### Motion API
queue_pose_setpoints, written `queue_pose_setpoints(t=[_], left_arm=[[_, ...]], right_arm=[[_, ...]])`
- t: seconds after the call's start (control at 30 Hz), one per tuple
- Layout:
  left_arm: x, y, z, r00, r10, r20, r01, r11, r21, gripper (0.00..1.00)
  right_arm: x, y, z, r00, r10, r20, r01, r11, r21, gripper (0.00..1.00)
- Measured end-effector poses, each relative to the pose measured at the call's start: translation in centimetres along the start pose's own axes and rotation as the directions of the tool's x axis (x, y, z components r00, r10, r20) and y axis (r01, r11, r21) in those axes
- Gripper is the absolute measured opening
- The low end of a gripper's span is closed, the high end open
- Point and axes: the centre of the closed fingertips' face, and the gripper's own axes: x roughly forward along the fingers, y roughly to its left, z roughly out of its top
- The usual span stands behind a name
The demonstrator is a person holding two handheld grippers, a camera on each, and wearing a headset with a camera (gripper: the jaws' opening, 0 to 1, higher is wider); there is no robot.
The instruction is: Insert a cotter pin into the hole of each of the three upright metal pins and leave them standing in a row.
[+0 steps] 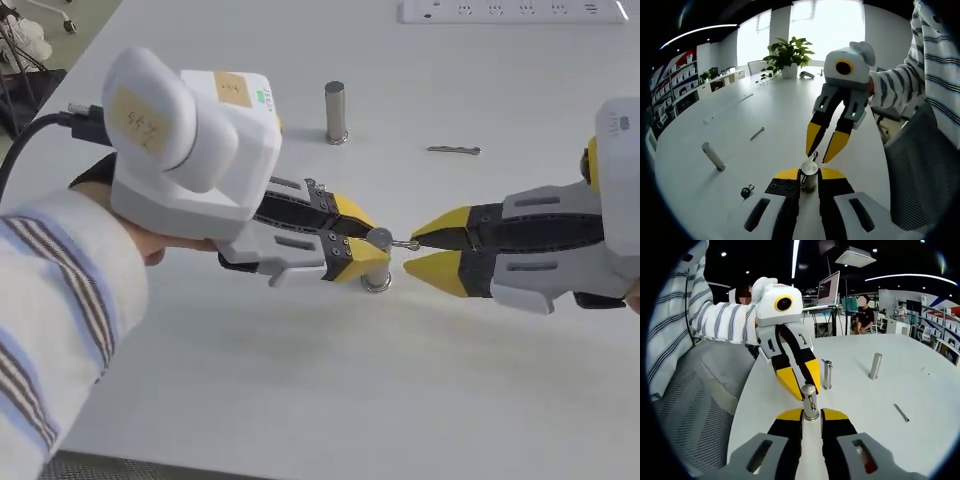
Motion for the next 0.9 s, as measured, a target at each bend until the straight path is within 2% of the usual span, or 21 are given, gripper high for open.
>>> queue_pose_setpoints(t=[0.13,0.5,0.9], left_arm=[[0.01,0.07,-0.01,1.0,0.0,-0.001,0.0,1.0,0.0,0.1],[-0.09,0.38,-0.11,1.0,-0.004,-0.008,0.004,1.0,0.001,0.1],[-0.1,0.49,-0.09,0.9998,-0.006,-0.021,0.006,1.0,0.023,0.1]], right_arm=[[-0.26,0.02,0.07,0.9999,0.003,0.015,-0.003,1.0,0.025,0.0],[-0.06,-0.04,0.25,0.9997,-0.002,0.023,0.001,0.999,0.05,0.0],[0.36,0.04,0.43,1.0,0.003,-0.002,-0.003,1.0,0.016,0.0]])
